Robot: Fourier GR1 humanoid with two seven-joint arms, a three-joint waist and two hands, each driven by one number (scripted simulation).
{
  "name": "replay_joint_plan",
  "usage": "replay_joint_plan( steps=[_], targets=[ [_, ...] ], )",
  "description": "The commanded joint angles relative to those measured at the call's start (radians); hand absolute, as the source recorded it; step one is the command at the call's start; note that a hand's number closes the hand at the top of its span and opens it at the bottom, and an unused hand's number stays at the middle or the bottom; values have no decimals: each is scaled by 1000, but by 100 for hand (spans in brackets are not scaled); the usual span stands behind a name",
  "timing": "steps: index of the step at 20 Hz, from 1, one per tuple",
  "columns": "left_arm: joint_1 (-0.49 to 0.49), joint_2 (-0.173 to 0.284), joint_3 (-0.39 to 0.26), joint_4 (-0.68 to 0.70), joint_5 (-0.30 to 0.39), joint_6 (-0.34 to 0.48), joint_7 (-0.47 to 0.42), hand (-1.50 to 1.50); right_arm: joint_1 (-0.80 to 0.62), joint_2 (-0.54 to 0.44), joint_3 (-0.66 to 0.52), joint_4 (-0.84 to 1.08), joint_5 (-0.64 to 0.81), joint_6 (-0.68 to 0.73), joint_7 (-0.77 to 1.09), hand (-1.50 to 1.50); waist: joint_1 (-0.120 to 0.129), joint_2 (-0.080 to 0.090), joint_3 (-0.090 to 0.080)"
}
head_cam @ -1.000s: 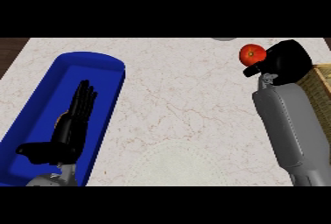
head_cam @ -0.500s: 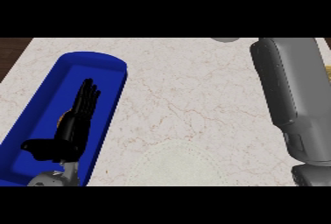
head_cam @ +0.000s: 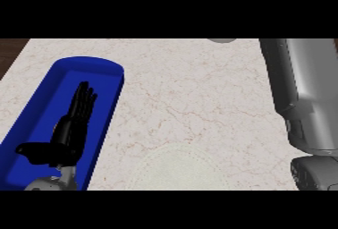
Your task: Pick the tomato from the placemat and place it in the basket
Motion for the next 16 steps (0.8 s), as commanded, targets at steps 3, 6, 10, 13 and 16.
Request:
replay_joint_plan(
  steps=[3,6,10,13,16],
  targets=[
    [22,8,34,22,25,-20,-17,0,-26,1,-96,43,108,101,243,150,-28,-5,0],
    [43,-6,2,-38,-9,18,17,0,3,-7,-117,7,123,81,221,150,-36,-12,3],
    [58,14,30,-52,2,14,33,0,22,15,-147,-91,162,109,213,150,-46,-19,3],
    [35,-2,38,-1,5,1,-1,0,50,70,-147,-166,203,138,209,150,-59,-17,2],
    [65,5,49,-12,4,-1,-12,0,141,51,-189,-218,209,126,145,150,-58,-16,3]
  ],
)
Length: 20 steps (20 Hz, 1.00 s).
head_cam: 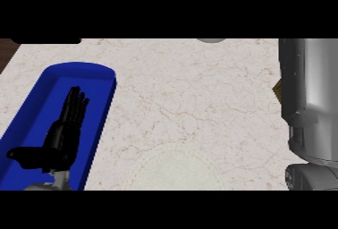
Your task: Pick the tomato from the placemat and place it in the basket
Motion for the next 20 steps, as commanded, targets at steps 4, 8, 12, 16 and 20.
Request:
replay_joint_plan(
  steps=[4,8,12,16,20],
  targets=[
    [8,13,8,-41,-12,1,28,0,95,93,-39,-140,48,89,176,150,2,-1,1],
    [31,-15,-3,-15,-18,-5,-11,0,207,86,-80,-259,10,140,51,150,-8,0,1],
    [30,-3,21,-26,12,-42,-12,0,265,90,-109,-342,-1,167,11,150,-6,1,0],
    [65,-31,-14,-47,-37,-12,-19,0,333,102,-113,-421,-44,131,-15,150,2,2,1],
    [-40,-21,27,-19,-21,-18,61,0,407,121,-106,-492,-64,134,-35,150,-3,3,1]
  ],
)
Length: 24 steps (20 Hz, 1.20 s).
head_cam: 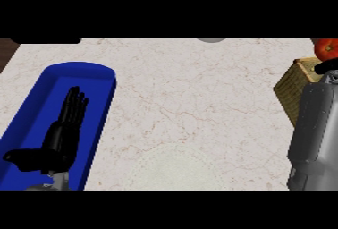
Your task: Pick the tomato from the placemat and place it in the basket
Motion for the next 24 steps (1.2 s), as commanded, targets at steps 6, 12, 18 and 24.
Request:
replay_joint_plan(
  steps=[6,12,18,24],
  targets=[
    [36,10,23,-39,-1,-31,4,0,67,17,20,-92,-27,3,159,150,12,2,0],
    [15,-37,-19,-3,-45,-8,13,0,163,17,26,-145,-106,-15,171,-150,10,2,0],
    [-13,-53,9,32,-42,-27,-9,0,264,-1,12,-233,-179,-84,65,-150,3,2,0],
    [13,-44,9,-29,-49,-34,14,0,252,-6,81,-222,-81,-225,62,-150,11,3,0]
  ],
)
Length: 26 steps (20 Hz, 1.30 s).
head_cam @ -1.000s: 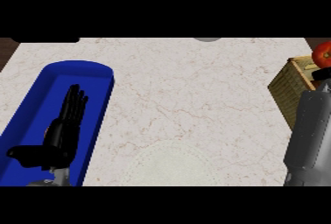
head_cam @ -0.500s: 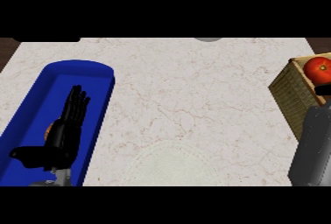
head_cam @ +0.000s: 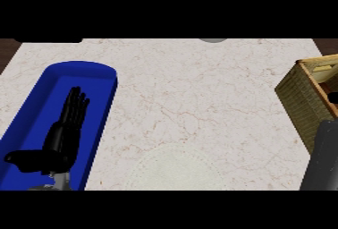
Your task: Pick the tomato from the placemat and place it in the basket
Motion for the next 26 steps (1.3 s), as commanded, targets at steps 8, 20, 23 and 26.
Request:
replay_joint_plan(
  steps=[8,20,23,26],
  targets=[
    [-19,-19,12,16,-18,2,10,0,-38,8,95,-194,281,57,139,-150,-5,-2,-1],
    [4,-19,10,-33,-24,-2,61,0,48,13,261,-664,354,249,168,-150,-3,-4,0],
    [-10,-38,0,-46,-44,22,66,0,113,13,347,-815,336,321,141,-150,-7,-4,0],
    [8,-2,53,-3,-4,-36,2,0,78,12,332,-883,315,371,85,-150,-13,-6,-1]
  ],
)
